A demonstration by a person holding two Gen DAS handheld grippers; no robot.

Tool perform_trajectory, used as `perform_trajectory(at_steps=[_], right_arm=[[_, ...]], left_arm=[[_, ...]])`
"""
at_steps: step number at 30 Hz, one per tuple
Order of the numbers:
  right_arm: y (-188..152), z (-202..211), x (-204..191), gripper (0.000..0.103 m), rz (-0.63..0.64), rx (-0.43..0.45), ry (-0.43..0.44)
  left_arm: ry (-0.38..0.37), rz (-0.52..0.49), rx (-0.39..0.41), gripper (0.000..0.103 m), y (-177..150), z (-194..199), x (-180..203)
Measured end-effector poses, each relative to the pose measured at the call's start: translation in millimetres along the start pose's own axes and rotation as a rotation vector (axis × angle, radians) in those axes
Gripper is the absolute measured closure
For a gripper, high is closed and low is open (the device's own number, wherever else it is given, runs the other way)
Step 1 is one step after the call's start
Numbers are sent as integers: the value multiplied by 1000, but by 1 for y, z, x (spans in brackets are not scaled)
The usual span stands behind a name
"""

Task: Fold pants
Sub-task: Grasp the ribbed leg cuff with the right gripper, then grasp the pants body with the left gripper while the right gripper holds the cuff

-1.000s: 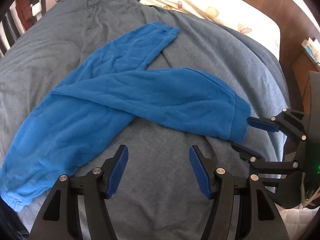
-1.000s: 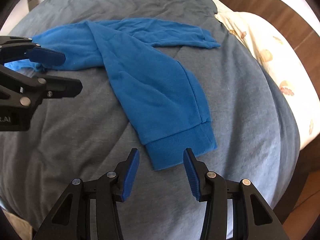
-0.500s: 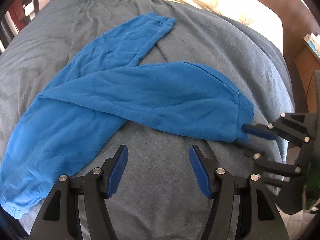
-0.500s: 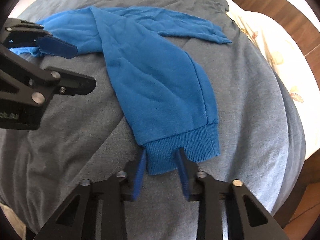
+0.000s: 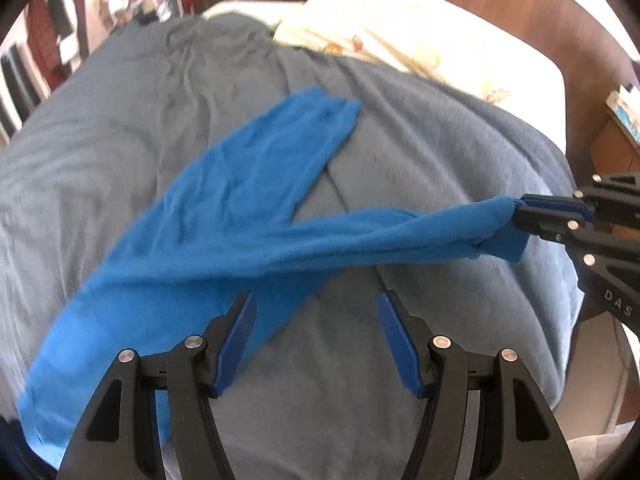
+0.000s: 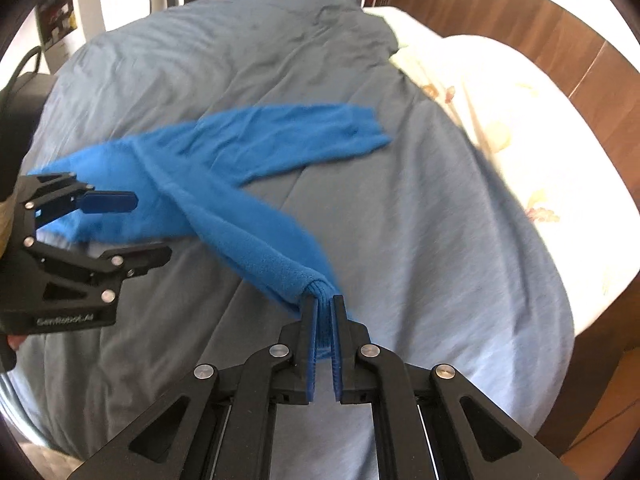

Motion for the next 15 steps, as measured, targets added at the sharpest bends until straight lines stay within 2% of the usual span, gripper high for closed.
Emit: perform_trajectory(at_steps=[3,7,12,15], right_arm=[[10,1,4,97,27,23,-13],[13,0,6,97,54,24,-20],[16,-3,8,97,55,18,-10],[16,-1,11,97,48,22,-6]], left_arm=[[20,-105,30,40,16,-5,3],[67,-303,63,40,30,-9,10],[44,-448,33,41,28,-21,14],[37,-467,6,46,26,-29,8]])
Point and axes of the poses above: each gripper's, at about its wrist camera, not at the fingertips, and z roughly against the way its jaws point, x to its right, y to its top, the point moved 5 cm from there along -z, roughly the way its jaws point, and after that the axes turned 11 degrees about -z, right-handed, at the moved point
